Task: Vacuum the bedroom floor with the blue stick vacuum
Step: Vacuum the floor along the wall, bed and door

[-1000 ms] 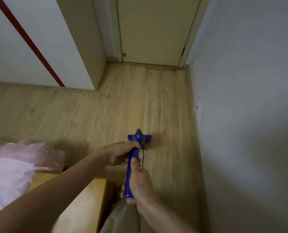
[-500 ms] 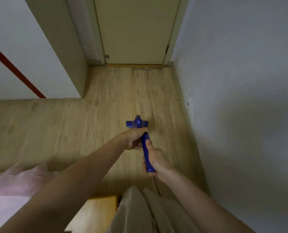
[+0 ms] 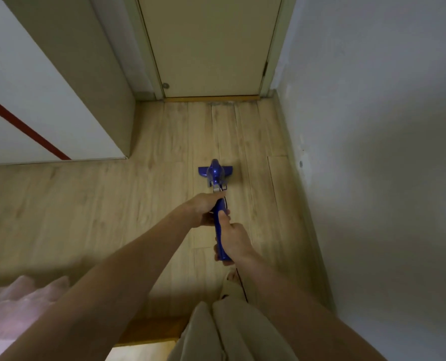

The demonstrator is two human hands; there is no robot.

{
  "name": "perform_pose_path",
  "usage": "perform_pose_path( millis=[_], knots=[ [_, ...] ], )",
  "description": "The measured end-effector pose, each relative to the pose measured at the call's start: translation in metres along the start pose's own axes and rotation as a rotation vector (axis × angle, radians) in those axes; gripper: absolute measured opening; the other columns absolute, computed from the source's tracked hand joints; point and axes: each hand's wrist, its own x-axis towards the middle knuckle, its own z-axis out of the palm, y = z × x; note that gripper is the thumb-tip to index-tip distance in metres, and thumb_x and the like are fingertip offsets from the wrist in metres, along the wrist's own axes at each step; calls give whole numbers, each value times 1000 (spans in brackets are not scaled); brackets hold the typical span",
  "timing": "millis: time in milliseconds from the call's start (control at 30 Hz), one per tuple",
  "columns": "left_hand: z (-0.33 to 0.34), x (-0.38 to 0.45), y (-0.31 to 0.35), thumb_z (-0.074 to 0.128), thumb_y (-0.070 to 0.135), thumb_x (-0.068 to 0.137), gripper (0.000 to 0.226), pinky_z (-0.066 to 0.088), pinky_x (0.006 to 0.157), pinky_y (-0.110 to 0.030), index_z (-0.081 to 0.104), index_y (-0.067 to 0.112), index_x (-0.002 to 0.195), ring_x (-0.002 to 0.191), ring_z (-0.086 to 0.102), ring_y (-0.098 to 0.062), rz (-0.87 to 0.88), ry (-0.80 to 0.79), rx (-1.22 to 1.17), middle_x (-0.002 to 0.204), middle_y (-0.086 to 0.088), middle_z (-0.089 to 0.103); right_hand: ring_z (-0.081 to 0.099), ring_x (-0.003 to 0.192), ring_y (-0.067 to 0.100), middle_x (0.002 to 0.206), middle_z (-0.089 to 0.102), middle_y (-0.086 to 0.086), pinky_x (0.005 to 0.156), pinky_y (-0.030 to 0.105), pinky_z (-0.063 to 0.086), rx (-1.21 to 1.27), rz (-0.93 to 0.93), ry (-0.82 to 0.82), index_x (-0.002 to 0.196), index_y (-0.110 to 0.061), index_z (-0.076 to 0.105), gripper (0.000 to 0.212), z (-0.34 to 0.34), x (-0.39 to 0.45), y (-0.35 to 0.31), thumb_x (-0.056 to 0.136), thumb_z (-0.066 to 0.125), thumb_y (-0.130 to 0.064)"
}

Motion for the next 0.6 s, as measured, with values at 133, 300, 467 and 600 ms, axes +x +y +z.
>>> perform_pose_path(
  millis=[133, 300, 467, 600],
  knots=[
    [13, 27, 37, 54, 36, 97, 31, 55, 75, -37, 58, 5, 99, 73, 65, -23, 23, 41, -23, 86, -12, 66, 55, 44, 11, 67, 57, 4, 42, 20, 43, -43, -6, -13, 113, 1, 57, 67, -25, 35, -31, 100, 25, -57],
    [28, 57, 78, 49, 35, 100, 32, 54, 77, -37, 56, 4, 96, 73, 64, -23, 70, 76, -58, 83, -11, 64, 55, 45, 13, 67, 57, 6, 46, 21, 46, -85, -34, -20, 117, 2, 55, 67, -56, 74, -67, 101, 25, -56],
    [44, 76, 99, 48, 31, 100, 32, 54, 82, -40, 53, 0, 110, 82, 63, -27, 64, 68, -46, 84, -12, 63, 53, 47, 13, 68, 56, 6, 46, 22, 42, -116, -39, -25, 119, 2, 55, 68, -81, 95, -77, 100, 26, -57],
    [56, 66, 103, 45, 25, 101, 23, 52, 80, -41, 48, 3, 110, 85, 61, -27, 14, -1, -86, 90, -15, 61, 56, 51, 14, 72, 58, 6, 46, 23, 44, -153, -1, -42, 115, -2, 53, 66, -103, 80, -77, 99, 26, -60]
  ],
)
